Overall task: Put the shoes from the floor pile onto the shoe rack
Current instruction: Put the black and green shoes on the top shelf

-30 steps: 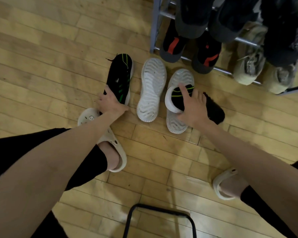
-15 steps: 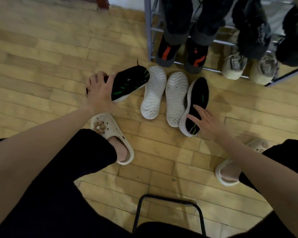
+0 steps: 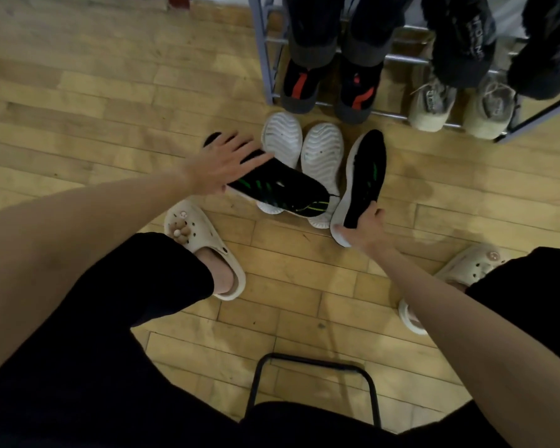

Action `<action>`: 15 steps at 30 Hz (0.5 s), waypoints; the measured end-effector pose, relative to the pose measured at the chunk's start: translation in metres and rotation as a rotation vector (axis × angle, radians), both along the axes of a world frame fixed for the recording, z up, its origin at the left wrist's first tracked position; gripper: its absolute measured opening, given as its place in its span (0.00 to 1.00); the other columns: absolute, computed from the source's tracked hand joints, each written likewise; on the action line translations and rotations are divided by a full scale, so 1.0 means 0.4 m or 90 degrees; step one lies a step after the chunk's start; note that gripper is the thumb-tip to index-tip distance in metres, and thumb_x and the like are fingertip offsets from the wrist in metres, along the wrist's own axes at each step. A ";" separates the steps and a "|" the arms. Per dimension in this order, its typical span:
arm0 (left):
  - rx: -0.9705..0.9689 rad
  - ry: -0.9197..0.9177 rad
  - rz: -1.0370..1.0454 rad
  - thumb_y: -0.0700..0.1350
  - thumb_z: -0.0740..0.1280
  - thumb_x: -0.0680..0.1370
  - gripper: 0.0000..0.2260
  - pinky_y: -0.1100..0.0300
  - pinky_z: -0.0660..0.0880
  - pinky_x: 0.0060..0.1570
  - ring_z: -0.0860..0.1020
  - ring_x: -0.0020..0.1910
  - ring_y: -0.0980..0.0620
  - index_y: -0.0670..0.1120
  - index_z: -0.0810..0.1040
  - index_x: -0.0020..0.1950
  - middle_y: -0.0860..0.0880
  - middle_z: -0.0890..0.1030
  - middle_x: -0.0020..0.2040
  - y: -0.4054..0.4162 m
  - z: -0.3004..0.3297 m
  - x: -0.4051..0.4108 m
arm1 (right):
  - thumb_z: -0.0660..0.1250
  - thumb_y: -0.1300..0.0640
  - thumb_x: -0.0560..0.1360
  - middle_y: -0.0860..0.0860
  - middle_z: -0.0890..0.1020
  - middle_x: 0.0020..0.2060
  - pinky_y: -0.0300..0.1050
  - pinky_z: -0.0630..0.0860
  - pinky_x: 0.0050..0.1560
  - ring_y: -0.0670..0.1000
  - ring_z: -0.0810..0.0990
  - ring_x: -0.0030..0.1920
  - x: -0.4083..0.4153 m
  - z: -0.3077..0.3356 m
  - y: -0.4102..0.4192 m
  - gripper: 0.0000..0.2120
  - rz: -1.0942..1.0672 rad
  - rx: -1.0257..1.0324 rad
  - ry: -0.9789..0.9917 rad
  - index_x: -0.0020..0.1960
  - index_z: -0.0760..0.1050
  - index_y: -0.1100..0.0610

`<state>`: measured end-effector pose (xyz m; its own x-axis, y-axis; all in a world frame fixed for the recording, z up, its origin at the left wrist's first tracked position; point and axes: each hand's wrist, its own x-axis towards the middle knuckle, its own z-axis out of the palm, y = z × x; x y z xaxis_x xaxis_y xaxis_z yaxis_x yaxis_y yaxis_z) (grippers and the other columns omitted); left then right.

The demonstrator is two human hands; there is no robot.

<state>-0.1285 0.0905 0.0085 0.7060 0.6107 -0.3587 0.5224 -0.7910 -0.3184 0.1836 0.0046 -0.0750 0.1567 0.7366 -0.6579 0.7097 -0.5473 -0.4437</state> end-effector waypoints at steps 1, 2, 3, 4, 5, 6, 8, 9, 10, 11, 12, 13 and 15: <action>0.006 0.020 0.017 0.48 0.77 0.65 0.52 0.43 0.57 0.70 0.64 0.70 0.39 0.42 0.44 0.77 0.39 0.65 0.71 0.020 -0.010 0.006 | 0.73 0.45 0.70 0.62 0.54 0.72 0.55 0.66 0.69 0.63 0.62 0.71 -0.003 -0.010 0.003 0.53 -0.023 -0.014 -0.002 0.77 0.40 0.62; 0.011 0.021 0.033 0.43 0.73 0.69 0.47 0.43 0.57 0.71 0.65 0.70 0.40 0.41 0.45 0.77 0.40 0.67 0.71 0.038 -0.025 0.016 | 0.73 0.44 0.69 0.62 0.52 0.73 0.55 0.65 0.69 0.63 0.61 0.72 -0.008 -0.019 0.004 0.54 -0.045 -0.032 -0.006 0.77 0.39 0.61; 0.009 0.003 0.054 0.39 0.67 0.73 0.40 0.44 0.56 0.72 0.66 0.70 0.40 0.40 0.46 0.77 0.39 0.69 0.69 0.052 -0.045 0.027 | 0.73 0.43 0.69 0.62 0.49 0.75 0.55 0.64 0.69 0.63 0.59 0.73 -0.012 -0.026 0.007 0.54 -0.064 -0.054 -0.006 0.77 0.38 0.60; 0.002 -0.023 0.080 0.35 0.62 0.75 0.34 0.44 0.55 0.72 0.67 0.69 0.40 0.39 0.48 0.77 0.38 0.71 0.68 0.063 -0.069 0.039 | 0.72 0.42 0.70 0.62 0.47 0.76 0.55 0.62 0.70 0.63 0.57 0.74 -0.017 -0.032 0.009 0.55 -0.082 -0.074 -0.001 0.77 0.37 0.58; -0.010 -0.054 0.114 0.33 0.58 0.77 0.28 0.44 0.55 0.72 0.69 0.67 0.40 0.38 0.52 0.76 0.37 0.73 0.66 0.069 -0.092 0.057 | 0.72 0.42 0.70 0.61 0.46 0.77 0.55 0.61 0.71 0.62 0.56 0.75 -0.021 -0.038 0.012 0.55 -0.097 -0.088 0.005 0.77 0.36 0.58; -0.027 -0.086 0.162 0.34 0.56 0.79 0.24 0.44 0.56 0.72 0.70 0.66 0.38 0.37 0.57 0.75 0.35 0.74 0.64 0.067 -0.111 0.079 | 0.72 0.41 0.70 0.61 0.46 0.77 0.55 0.60 0.72 0.62 0.55 0.75 -0.023 -0.043 0.015 0.55 -0.106 -0.097 0.006 0.78 0.36 0.57; -0.059 -0.143 0.307 0.37 0.59 0.78 0.22 0.44 0.59 0.70 0.70 0.65 0.38 0.38 0.63 0.73 0.35 0.73 0.64 0.045 -0.145 0.128 | 0.71 0.40 0.70 0.60 0.48 0.77 0.55 0.60 0.71 0.62 0.56 0.75 -0.023 -0.049 0.021 0.56 -0.104 -0.108 0.000 0.78 0.35 0.57; -0.060 -0.165 0.393 0.39 0.62 0.77 0.24 0.46 0.61 0.68 0.69 0.65 0.38 0.39 0.63 0.72 0.37 0.73 0.64 0.022 -0.161 0.154 | 0.72 0.40 0.70 0.60 0.49 0.77 0.55 0.61 0.71 0.62 0.56 0.75 -0.020 -0.051 0.022 0.56 -0.105 -0.113 0.008 0.78 0.35 0.57; -0.049 -0.206 0.483 0.41 0.65 0.74 0.25 0.48 0.63 0.66 0.69 0.64 0.40 0.40 0.64 0.71 0.39 0.72 0.64 -0.009 -0.172 0.181 | 0.72 0.40 0.69 0.60 0.49 0.76 0.55 0.62 0.70 0.61 0.57 0.75 -0.017 -0.051 0.023 0.56 -0.110 -0.114 0.023 0.78 0.35 0.57; -0.022 -0.276 0.577 0.43 0.67 0.73 0.25 0.50 0.65 0.63 0.70 0.63 0.41 0.41 0.66 0.68 0.40 0.72 0.63 -0.040 -0.182 0.209 | 0.73 0.41 0.69 0.60 0.50 0.76 0.54 0.63 0.70 0.61 0.58 0.74 -0.014 -0.051 0.024 0.56 -0.117 -0.110 0.041 0.78 0.36 0.57; 0.013 -0.354 0.681 0.46 0.68 0.72 0.25 0.51 0.66 0.61 0.70 0.61 0.41 0.40 0.67 0.66 0.40 0.72 0.62 -0.069 -0.187 0.240 | 0.74 0.43 0.69 0.60 0.50 0.75 0.53 0.63 0.69 0.61 0.58 0.74 -0.011 -0.051 0.025 0.56 -0.124 -0.103 0.056 0.78 0.37 0.57; 0.039 -0.424 0.802 0.49 0.70 0.71 0.26 0.52 0.67 0.59 0.70 0.59 0.42 0.40 0.68 0.64 0.40 0.72 0.61 -0.095 -0.190 0.269 | 0.75 0.43 0.68 0.60 0.51 0.75 0.53 0.64 0.69 0.60 0.59 0.74 -0.008 -0.052 0.027 0.56 -0.132 -0.096 0.066 0.78 0.38 0.57; -0.029 -0.542 1.094 0.55 0.71 0.71 0.30 0.52 0.68 0.59 0.71 0.60 0.42 0.39 0.66 0.65 0.41 0.72 0.62 -0.127 -0.197 0.316 | 0.77 0.43 0.66 0.60 0.52 0.75 0.53 0.63 0.70 0.60 0.58 0.74 -0.006 -0.053 0.028 0.59 -0.141 -0.091 0.069 0.78 0.38 0.57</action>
<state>-0.0020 0.0395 -0.0701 -0.5858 0.7407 -0.3291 0.6194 0.6710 0.4077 0.1813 0.0159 -0.0961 0.2273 0.5901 -0.7747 0.5185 -0.7467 -0.4166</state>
